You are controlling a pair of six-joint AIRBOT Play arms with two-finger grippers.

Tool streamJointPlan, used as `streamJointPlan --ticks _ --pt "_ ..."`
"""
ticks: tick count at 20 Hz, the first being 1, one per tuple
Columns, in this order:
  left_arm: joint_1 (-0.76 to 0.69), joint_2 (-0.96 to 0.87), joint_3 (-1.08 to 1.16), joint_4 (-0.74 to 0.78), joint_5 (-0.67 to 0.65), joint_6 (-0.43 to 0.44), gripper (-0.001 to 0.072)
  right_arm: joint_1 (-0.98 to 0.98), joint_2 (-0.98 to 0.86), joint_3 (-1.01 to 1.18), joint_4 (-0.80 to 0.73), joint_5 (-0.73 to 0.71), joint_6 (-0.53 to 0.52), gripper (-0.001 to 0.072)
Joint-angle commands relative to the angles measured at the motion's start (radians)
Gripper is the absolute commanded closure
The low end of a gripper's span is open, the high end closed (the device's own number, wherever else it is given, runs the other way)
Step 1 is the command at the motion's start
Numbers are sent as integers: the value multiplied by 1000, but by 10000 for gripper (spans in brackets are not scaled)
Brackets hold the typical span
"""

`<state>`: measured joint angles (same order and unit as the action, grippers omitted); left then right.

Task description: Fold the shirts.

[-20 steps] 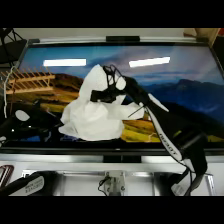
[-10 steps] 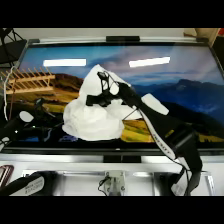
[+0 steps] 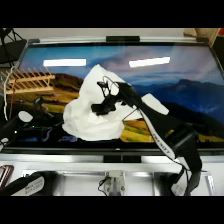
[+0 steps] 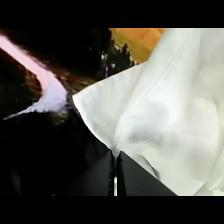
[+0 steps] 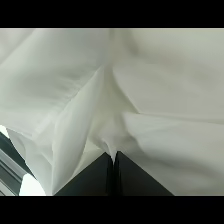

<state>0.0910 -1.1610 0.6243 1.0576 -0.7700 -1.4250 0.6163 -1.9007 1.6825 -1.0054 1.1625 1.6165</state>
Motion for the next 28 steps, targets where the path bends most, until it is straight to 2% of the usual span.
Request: streamJointPlan --ticks 1,4,8,12,15,16,18,19,21,22,23,25,26,28 --pt "0 16 4 -4 1 0 649 -8 9 3 -7 2 7 656" --pt "0 54 82 -4 -31 62 650 -42 78 25 -29 -25 -18 657" --pt "0 104 380 -54 -103 64 650 -138 230 116 -102 -71 -50 657" --pt "-48 108 814 -327 -35 80 650 -251 410 250 -203 -287 -59 658" --pt "-140 109 1111 -354 -6 127 650 -317 571 322 -210 -397 -108 658" --pt "-161 111 1180 -350 -16 131 651 -333 628 324 -221 -384 -122 657" --pt "-172 116 1235 -335 -81 130 651 -351 734 324 -306 -229 -119 657" --pt "-172 116 1232 -315 -146 125 651 -351 771 324 -387 -72 -105 658" --pt "-185 105 1176 -222 -330 31 651 -351 789 314 -540 323 -45 657" --pt "-206 105 1102 -177 -404 16 652 -350 790 266 -576 484 -48 657" --pt "-243 108 1008 -147 -441 14 652 -345 803 185 -565 550 -54 657" --pt "-348 115 757 -112 -407 13 652 -301 871 -84 -530 462 -36 657" --pt "-413 114 614 -112 -335 -4 652 -270 910 -253 -525 393 -16 657" --pt "-541 112 367 -117 -99 -80 652 -227 980 -586 -544 348 40 656"
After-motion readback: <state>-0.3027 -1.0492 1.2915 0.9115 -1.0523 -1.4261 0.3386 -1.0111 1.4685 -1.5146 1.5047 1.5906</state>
